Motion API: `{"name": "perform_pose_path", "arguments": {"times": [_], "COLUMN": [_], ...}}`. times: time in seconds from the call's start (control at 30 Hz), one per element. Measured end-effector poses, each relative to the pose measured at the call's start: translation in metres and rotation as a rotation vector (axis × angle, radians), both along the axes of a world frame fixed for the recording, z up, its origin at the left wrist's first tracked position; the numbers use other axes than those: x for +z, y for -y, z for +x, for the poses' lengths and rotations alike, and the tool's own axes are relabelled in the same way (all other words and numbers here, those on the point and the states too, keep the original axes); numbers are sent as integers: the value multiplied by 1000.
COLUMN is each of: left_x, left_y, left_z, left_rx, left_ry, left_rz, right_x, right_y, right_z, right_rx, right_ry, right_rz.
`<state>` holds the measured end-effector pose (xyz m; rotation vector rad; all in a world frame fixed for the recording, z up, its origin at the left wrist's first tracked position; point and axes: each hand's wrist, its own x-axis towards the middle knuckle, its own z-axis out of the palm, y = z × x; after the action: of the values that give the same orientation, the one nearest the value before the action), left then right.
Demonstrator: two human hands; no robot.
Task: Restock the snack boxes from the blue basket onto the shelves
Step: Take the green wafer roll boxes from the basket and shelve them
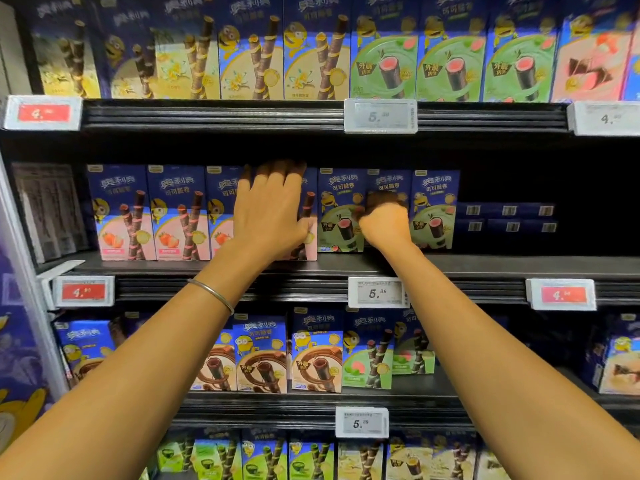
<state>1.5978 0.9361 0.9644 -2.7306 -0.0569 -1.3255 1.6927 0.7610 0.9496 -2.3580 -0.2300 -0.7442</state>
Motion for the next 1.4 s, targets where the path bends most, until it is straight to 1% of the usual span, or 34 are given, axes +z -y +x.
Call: {"name": "perform_pose_path", "arguments": {"times": [0.13, 0.2, 0.4, 0.5, 0.67, 0.8, 0.87, 0.97, 1.03, 1.13, 1.23, 1.33, 1.4], "left_x": [-1, 0, -1, -1, -3, -10, -16, -30, -45, -81, -132, -198, -246], "left_y": [-1, -1, -3, -3, -2, 5, 7, 12, 18, 31, 50, 78, 102], "left_z": [1, 1, 4, 5, 2, -6, -13, -26, -38, -62, -88, -115, -134], "left_rx": [1, -2, -22, -49, -108, -218, -305, -467, -547, -594, -635, -661, -649], "left_ry": [-6, -5, 5, 14, 76, 137, 148, 158, 179, 221, 274, 295, 233], "left_rz": [0, -2, -9, -35, -86, -151, -224, -447, -574, -697, -794, -961, -1123], "right_x": [3, 3, 3, 0, -2, 0, -2, -9, -18, -41, -76, -126, -170], "right_y": [-2, -2, 0, 3, 13, 23, 31, 43, 52, 69, 90, 112, 129], "right_z": [4, 6, 6, 6, -5, -24, -36, -60, -80, -113, -145, -168, -178], "right_rx": [-40, -52, -39, 14, 100, 170, 245, 331, 374, 413, 453, 479, 462], "right_ry": [72, 80, 69, -17, -73, -82, -111, -152, -115, -10, 34, -69, -199], "right_rz": [-116, -141, -101, 35, 416, 584, 671, 725, 727, 734, 824, 873, 870]}}
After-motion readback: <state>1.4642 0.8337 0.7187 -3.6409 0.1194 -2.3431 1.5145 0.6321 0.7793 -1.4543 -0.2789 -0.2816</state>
